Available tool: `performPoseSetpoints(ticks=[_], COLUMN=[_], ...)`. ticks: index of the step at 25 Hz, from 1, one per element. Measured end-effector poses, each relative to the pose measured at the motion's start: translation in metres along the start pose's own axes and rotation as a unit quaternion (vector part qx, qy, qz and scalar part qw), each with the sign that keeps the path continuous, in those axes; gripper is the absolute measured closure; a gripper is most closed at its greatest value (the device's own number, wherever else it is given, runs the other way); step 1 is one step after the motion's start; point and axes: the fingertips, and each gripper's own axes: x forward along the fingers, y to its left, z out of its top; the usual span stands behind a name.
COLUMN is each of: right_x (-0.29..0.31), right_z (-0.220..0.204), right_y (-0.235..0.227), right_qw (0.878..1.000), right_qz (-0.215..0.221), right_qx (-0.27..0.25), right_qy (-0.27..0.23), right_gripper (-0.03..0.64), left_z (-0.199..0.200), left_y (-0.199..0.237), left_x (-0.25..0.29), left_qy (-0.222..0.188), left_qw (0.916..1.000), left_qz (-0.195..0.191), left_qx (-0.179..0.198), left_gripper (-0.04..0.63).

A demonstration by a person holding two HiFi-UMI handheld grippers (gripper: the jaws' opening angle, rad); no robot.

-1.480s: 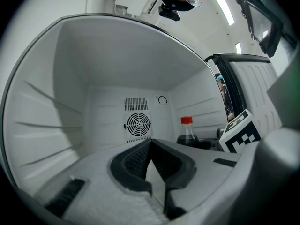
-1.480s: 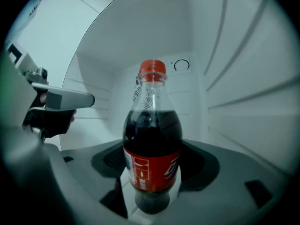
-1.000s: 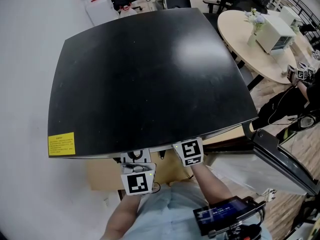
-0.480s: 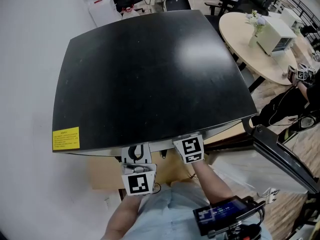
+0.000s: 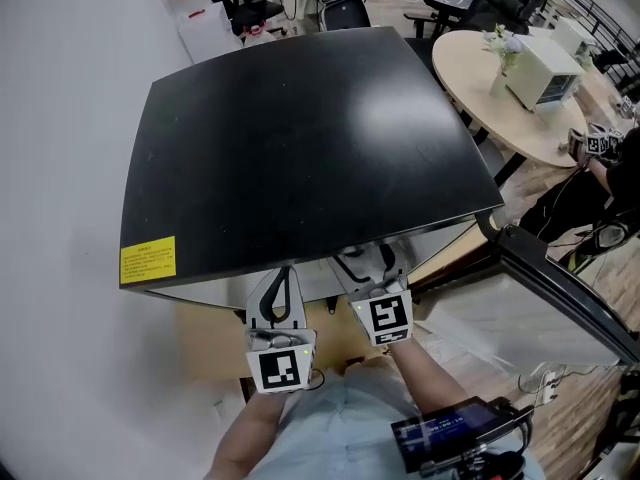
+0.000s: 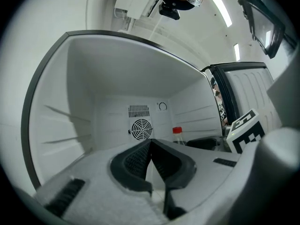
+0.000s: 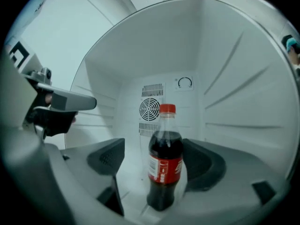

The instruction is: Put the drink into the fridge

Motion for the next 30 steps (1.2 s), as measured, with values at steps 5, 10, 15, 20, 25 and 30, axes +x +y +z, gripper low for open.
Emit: performPoseSetpoints(ticks=[5, 10, 15, 20, 25, 30], right_x=[-0.036, -0.07, -0.089, -0.102, -0.112, -0.116], right_z=[0.022, 0.05, 0.061, 0.065, 0.068, 0.074], right_y=[0.019, 0.039, 0.056, 0.067, 0.068, 0.07], right_qw=[1.0, 0.999, 0.998, 0.998, 0.998, 0.997], right_qz=[-0.022, -0.025, -0.033, -0.04, -0.051, -0.055], right_qx=[0.008, 0.019, 0.011, 0.003, 0.003, -0.002], right_qy=[-0.012, -0.041, -0.044, -0.041, -0.04, -0.046], right_gripper=[0.284, 0.429, 0.563, 0.612, 0.612, 0.612], left_z=[0.013, 0.023, 0.037, 0.042, 0.048, 0.051], left_y=[-0.002, -0.005, -0.013, -0.015, -0.028, -0.03], left_x=[-0.013, -0.026, -0.038, -0.05, -0.06, -0.064], left_qy=[-0.009, -0.024, -0.036, -0.044, -0.049, -0.054], left_qw=[0.9998, 0.9991, 0.9979, 0.9971, 0.9955, 0.9948], left_qz=[-0.017, -0.034, -0.053, -0.063, -0.08, -0.086], left_qx=[-0.003, 0.003, -0.006, -0.005, -0.01, -0.007], left_gripper=[0.587, 0.586, 0.586, 0.586, 0.587, 0.586])
